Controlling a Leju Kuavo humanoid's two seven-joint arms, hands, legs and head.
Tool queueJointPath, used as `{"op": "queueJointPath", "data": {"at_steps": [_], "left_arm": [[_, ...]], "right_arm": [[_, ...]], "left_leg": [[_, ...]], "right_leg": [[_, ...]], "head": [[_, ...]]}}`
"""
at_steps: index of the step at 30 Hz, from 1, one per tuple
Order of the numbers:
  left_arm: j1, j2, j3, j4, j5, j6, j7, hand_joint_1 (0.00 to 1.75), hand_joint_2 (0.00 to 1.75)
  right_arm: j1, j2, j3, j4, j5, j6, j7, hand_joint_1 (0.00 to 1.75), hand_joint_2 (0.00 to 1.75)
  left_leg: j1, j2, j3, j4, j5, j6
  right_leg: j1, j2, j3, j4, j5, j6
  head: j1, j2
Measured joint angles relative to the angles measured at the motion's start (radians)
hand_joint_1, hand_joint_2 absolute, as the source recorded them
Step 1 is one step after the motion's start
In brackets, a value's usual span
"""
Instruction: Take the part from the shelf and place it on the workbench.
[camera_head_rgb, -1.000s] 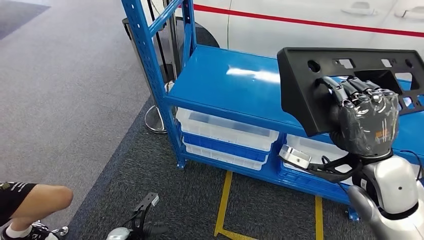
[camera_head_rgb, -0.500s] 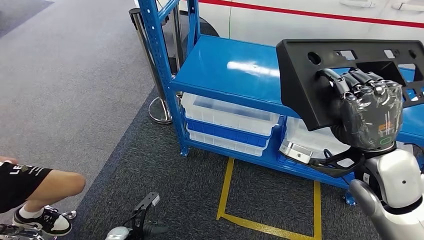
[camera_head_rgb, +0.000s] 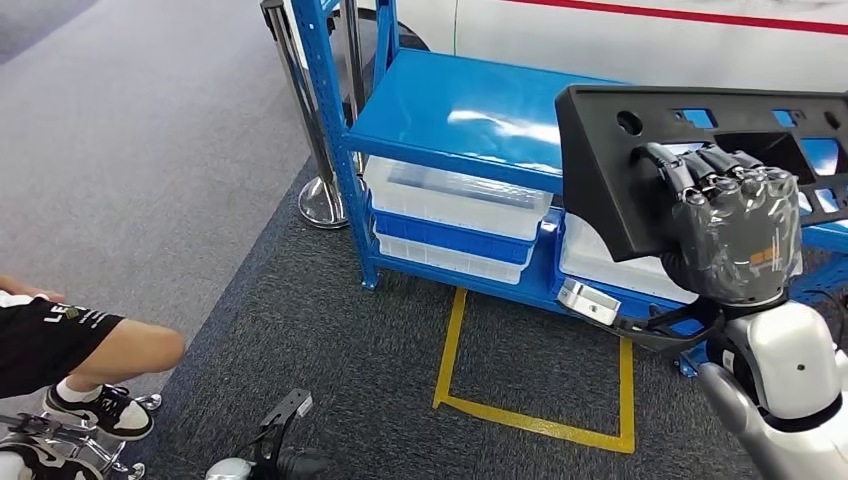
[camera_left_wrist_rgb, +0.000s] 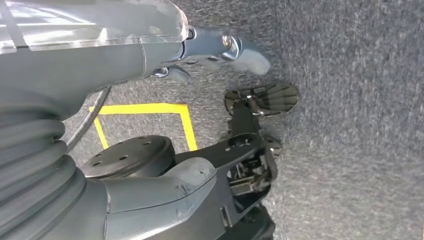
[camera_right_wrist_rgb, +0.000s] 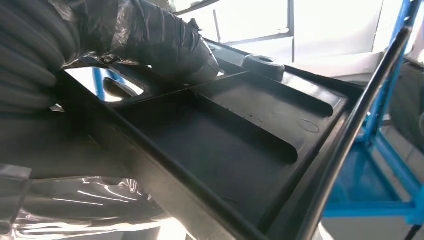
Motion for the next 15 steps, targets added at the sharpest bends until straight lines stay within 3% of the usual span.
{"op": "queueJointPath", "data": {"at_steps": [2, 5, 6, 7, 8, 10, 12, 13, 15], "left_arm": [[0.000, 0.002, -0.001, 0.002, -0.003, 0.003, 0.001, 0.00, 1.75], [0.000, 0.007, -0.001, 0.007, -0.009, 0.008, -0.001, 0.00, 1.75], [0.001, 0.009, -0.001, 0.010, -0.012, 0.010, -0.002, 0.00, 1.75], [0.002, 0.012, -0.001, 0.012, -0.016, 0.009, -0.004, 0.00, 1.75], [0.003, 0.016, -0.002, 0.015, -0.020, 0.006, -0.005, 0.00, 1.75], [0.003, 0.026, -0.002, 0.019, -0.029, 0.000, -0.006, 0.00, 1.75], [0.003, 0.036, -0.004, 0.022, -0.038, -0.004, -0.011, 0.00, 1.75], [0.004, 0.039, -0.006, 0.024, -0.044, -0.005, -0.014, 0.00, 1.75], [0.006, 0.041, -0.014, 0.029, -0.058, -0.003, -0.018, 0.00, 1.75]], "right_arm": [[0.008, 0.000, 0.006, -0.002, 0.022, -0.002, 0.013, 1.75, 1.75], [0.024, 0.000, 0.010, -0.004, 0.049, -0.003, 0.032, 1.75, 1.75], [0.031, 0.000, 0.011, -0.004, 0.057, -0.003, 0.038, 1.75, 1.75], [0.039, 0.000, 0.013, -0.004, 0.065, -0.003, 0.044, 1.75, 1.75], [0.045, 0.000, 0.015, -0.004, 0.072, -0.003, 0.049, 1.75, 1.75], [0.055, 0.000, 0.018, -0.005, 0.082, -0.003, 0.059, 1.75, 1.75], [0.064, -0.005, 0.018, -0.008, 0.085, -0.006, 0.067, 1.75, 1.75], [0.070, -0.009, 0.018, -0.010, 0.086, -0.009, 0.069, 1.75, 1.75], [0.087, -0.026, 0.013, -0.016, 0.085, -0.015, 0.070, 1.75, 1.75]], "left_leg": [[0.002, -0.002, -0.018, 0.032, -0.042, -0.011], [0.005, -0.002, -0.061, 0.202, -0.179, -0.022], [0.005, -0.002, -0.067, 0.257, -0.199, -0.022], [0.005, -0.002, -0.059, 0.285, -0.198, -0.021], [0.004, -0.002, -0.035, 0.278, -0.178, -0.017], [-0.002, -0.004, 0.059, 0.170, -0.139, 0.002], [-0.010, -0.006, 0.156, 0.029, -0.147, 0.018], [-0.014, -0.007, 0.180, -0.012, -0.154, 0.022], [-0.018, -0.008, 0.185, -0.048, -0.134, 0.027]], "right_leg": [[-0.004, -0.004, -0.017, -0.004, 0.019, -0.019], [-0.002, -0.006, -0.053, -0.004, 0.050, -0.034], [0.000, -0.007, -0.066, -0.003, 0.060, -0.035], [0.003, -0.007, -0.081, 0.000, 0.070, -0.035], [0.005, -0.006, -0.095, 0.002, 0.079, -0.036], [0.010, -0.004, -0.120, 0.005, 0.099, -0.034], [0.009, -0.004, -0.133, 0.002, 0.118, -0.027], [0.005, -0.005, -0.134, -0.004, 0.129, -0.021], [0.000, -0.006, -0.135, -0.023, 0.152, -0.008]], "head": [[-0.008, 0.000], [-0.011, 0.000], [-0.011, 0.000], [-0.012, 0.000], [-0.013, 0.000], [-0.016, 0.000], [-0.017, 0.000], [-0.018, 0.000], [-0.024, 0.000]]}}
